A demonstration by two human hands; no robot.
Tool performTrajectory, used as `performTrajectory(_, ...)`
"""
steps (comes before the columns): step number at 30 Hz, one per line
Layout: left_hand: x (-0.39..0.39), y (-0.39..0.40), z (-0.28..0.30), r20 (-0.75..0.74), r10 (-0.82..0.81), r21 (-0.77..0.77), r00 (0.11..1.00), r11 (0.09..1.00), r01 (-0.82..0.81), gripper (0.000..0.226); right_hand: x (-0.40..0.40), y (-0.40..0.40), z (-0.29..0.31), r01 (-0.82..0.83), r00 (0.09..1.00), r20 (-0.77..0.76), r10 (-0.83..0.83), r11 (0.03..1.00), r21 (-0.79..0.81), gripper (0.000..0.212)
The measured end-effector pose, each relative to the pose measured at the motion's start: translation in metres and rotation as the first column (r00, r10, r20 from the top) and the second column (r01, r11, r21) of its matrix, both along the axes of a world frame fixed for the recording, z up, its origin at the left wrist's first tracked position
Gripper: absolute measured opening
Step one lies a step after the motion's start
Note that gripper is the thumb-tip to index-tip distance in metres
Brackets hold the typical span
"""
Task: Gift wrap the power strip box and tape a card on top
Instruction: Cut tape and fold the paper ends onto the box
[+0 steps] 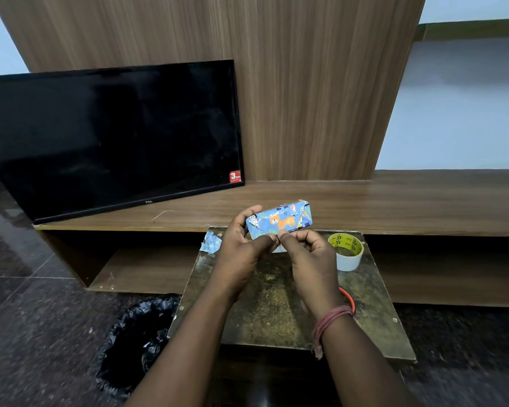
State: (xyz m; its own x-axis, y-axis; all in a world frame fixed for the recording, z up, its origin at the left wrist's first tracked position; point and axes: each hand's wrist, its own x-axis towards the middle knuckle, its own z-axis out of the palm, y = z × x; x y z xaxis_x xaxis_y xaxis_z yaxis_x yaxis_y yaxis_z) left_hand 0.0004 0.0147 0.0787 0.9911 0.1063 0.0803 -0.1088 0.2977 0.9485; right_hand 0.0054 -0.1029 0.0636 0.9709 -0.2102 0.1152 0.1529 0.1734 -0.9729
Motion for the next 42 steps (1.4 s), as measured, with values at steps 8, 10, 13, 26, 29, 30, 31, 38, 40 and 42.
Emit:
performTrajectory(8, -0.001, -0.01, 0.001, -0.008, 0.113, 0.086, 0.994, 0.99, -0.112, 0.06, -0.003, -0.006, 0.003, -0.042, 0.997, -0.058, 0.041, 0.999, -0.007, 0.025)
performTrajectory(10, 0.0, -0.011, 0.002, -0.013, 0.15, 0.016, 0.989, 0.989, -0.15, 0.046, -0.004, -0.006, 0.001, -0.059, 0.997, -0.046, 0.058, 0.998, -0.018, 0.022)
performTrajectory(13, 0.002, -0.008, 0.004, -0.04, 0.141, -0.059, 0.989, 0.988, -0.143, 0.042, -0.003, -0.007, 0.0, -0.068, 0.997, -0.033, 0.066, 0.996, -0.057, 0.02)
performTrajectory(26, -0.002, -0.008, 0.01, -0.072, 0.089, -0.141, 0.993, 0.985, -0.098, 0.044, 0.003, -0.014, -0.006, -0.072, 0.997, -0.009, 0.072, 0.987, -0.146, 0.007)
performTrajectory(29, -0.002, -0.005, 0.009, -0.073, 0.074, -0.064, 0.995, 0.995, -0.079, 0.042, 0.002, -0.014, -0.002, -0.029, 0.999, 0.025, 0.033, 0.99, -0.139, 0.009)
performTrajectory(30, -0.002, -0.005, 0.009, -0.072, 0.069, -0.057, 0.995, 0.996, -0.073, 0.042, 0.001, -0.013, -0.002, 0.0, 0.999, 0.039, 0.005, 0.99, -0.139, 0.01)
performTrajectory(31, -0.002, -0.005, 0.01, -0.071, 0.062, -0.056, 0.996, 0.996, -0.066, 0.042, 0.0, -0.011, -0.001, 0.034, 0.998, 0.056, -0.026, 0.99, -0.137, 0.011)
performTrajectory(38, -0.004, -0.007, 0.012, -0.082, 0.051, -0.081, 0.995, 0.995, -0.058, 0.042, -0.01, 0.002, -0.005, 0.285, 0.938, 0.259, -0.233, 0.94, -0.188, 0.009)
performTrajectory(40, -0.004, -0.007, 0.012, -0.083, 0.054, -0.088, 0.995, 0.994, -0.061, 0.042, -0.01, 0.005, -0.006, 0.29, 0.938, 0.24, -0.249, 0.945, -0.153, 0.01)
performTrajectory(42, -0.005, -0.004, 0.012, -0.082, 0.056, -0.089, 0.995, 0.994, -0.064, 0.042, -0.006, 0.007, -0.007, 0.258, 0.959, 0.147, -0.242, 0.961, -0.103, 0.01)
